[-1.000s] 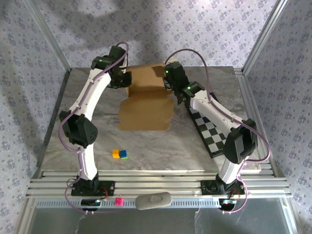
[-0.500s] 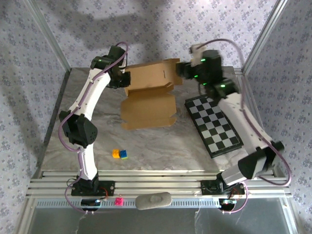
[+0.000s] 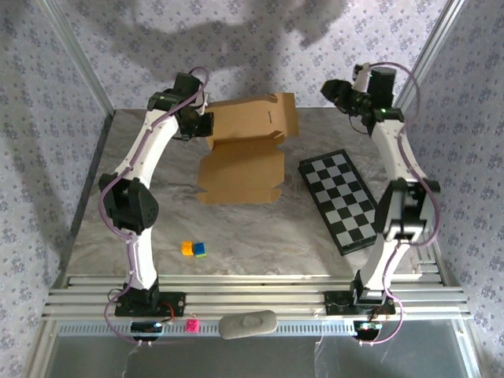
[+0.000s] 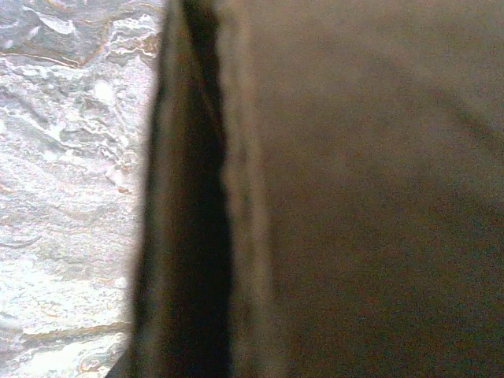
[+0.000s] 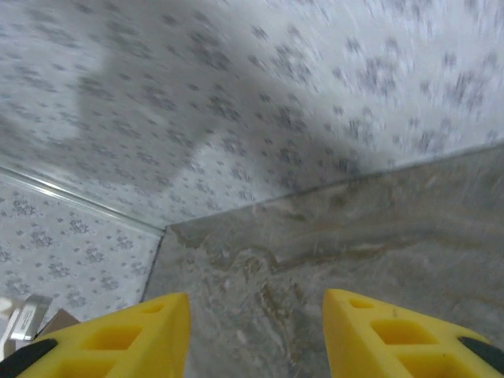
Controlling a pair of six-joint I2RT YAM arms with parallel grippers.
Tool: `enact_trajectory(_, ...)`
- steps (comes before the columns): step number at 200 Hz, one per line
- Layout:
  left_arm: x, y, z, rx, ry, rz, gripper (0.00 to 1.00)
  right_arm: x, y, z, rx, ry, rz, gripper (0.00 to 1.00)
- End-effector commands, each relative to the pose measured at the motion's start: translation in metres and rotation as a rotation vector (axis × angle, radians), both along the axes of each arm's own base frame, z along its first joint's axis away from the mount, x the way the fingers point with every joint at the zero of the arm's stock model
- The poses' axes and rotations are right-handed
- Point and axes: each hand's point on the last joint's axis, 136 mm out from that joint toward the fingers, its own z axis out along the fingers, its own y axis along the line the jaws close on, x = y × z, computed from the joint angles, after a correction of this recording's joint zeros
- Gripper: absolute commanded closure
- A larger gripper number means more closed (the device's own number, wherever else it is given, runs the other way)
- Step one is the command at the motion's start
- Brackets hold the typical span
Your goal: Fold the paper box
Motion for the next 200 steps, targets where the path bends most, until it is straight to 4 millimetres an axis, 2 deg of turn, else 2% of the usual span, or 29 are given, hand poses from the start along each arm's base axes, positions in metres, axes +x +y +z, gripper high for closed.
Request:
enact_trajectory(1, 0.007, -0.006, 0.01, -0.043, -0.034, -0.022, 1.0, -0.012, 0.047, 0.0, 0.082, 0.114, 0.162, 0.55)
enact_trajectory(15, 0.009, -0.002, 0.008, -0.034, -0.025, 0.003, 1.0, -0.013, 0.061, -0.006, 0.057, 0.146, 0.173, 0.56)
enact_trajectory(59, 0.014, 0.004, -0.002, -0.027, 0.008, 0.057, 1.0, -0.037, 0.098, -0.019, -0.025, 0.159, 0.233, 0.58)
enact_trajectory(108, 0.018, 0.013, -0.009, -0.01, 0.039, 0.123, 1.0, -0.071, 0.106, -0.009, -0.075, 0.13, 0.229, 0.6)
enact_trajectory(132, 0.02, 0.01, -0.007, -0.032, 0.038, 0.127, 1.0, -0.084, 0.123, -0.012, -0.11, 0.131, 0.252, 0.6)
enact_trajectory(164, 0.021, 0.008, -0.005, -0.043, 0.035, 0.12, 1.0, -0.086, 0.142, -0.019, -0.136, 0.133, 0.271, 0.6)
enact_trajectory(200, 0.017, 0.009, -0.004, -0.037, 0.036, 0.11, 1.0, -0.08, 0.146, -0.01, -0.082, 0.112, 0.301, 0.61)
